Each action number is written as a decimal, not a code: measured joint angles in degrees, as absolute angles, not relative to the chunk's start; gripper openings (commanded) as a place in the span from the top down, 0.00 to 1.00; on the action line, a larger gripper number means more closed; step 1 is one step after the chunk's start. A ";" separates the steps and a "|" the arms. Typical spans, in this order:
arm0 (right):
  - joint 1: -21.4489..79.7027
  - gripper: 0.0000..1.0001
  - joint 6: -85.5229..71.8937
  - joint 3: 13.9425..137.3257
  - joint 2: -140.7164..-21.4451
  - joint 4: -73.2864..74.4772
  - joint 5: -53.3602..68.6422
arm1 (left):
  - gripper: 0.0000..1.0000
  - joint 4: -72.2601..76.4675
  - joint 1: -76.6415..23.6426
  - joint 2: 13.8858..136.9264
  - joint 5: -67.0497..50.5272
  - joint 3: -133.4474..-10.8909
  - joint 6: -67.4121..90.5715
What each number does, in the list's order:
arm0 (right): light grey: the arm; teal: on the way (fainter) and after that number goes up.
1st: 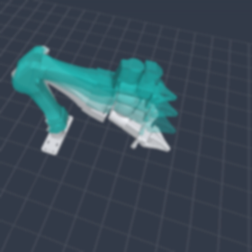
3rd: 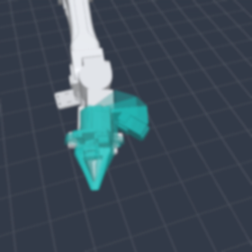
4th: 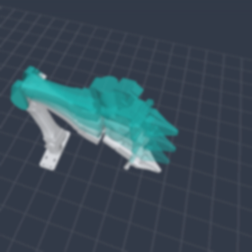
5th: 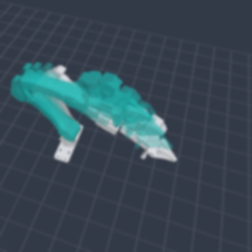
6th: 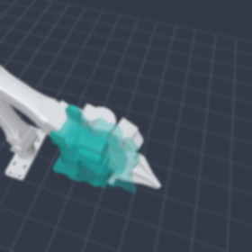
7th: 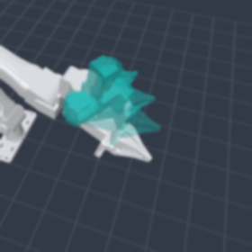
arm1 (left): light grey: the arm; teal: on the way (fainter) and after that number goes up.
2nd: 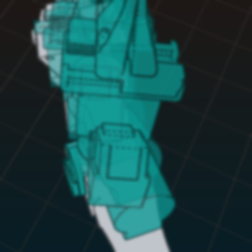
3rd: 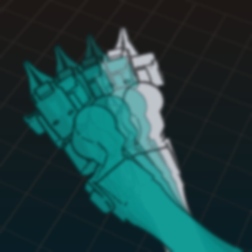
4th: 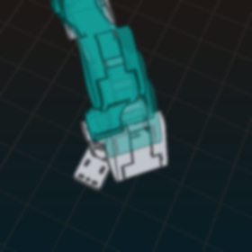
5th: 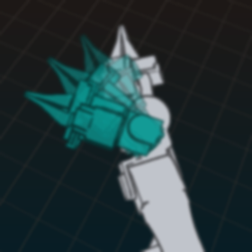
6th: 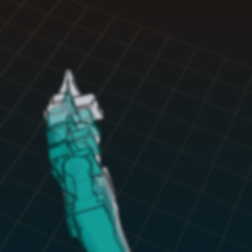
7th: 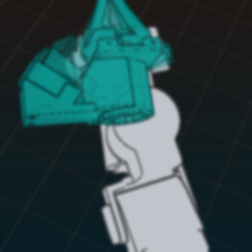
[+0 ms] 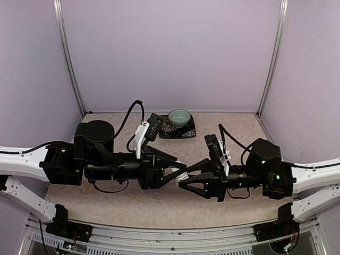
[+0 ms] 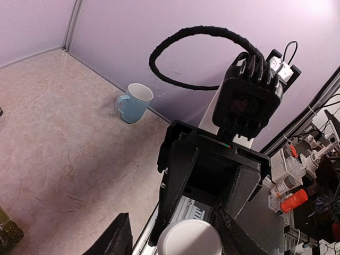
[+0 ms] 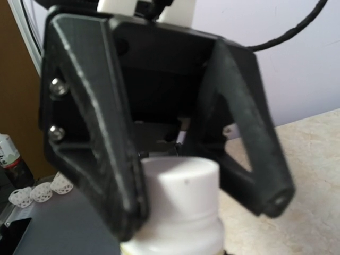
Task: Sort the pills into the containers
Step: Screw the lid of the pill container onto the pill bottle, then pass from the right arm to the left
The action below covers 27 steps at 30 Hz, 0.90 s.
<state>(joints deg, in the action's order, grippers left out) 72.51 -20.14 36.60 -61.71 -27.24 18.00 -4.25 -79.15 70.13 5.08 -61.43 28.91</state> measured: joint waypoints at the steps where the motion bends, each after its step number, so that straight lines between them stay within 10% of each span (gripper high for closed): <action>1: 72.51 0.75 -20.14 36.60 -61.71 -27.22 17.96 | 0.53 -4.21 -79.15 70.13 4.91 -61.43 28.82; 27: 72.51 0.62 -19.44 36.58 -61.71 -26.83 15.16 | 0.73 -3.38 -79.15 70.32 4.62 -61.43 28.27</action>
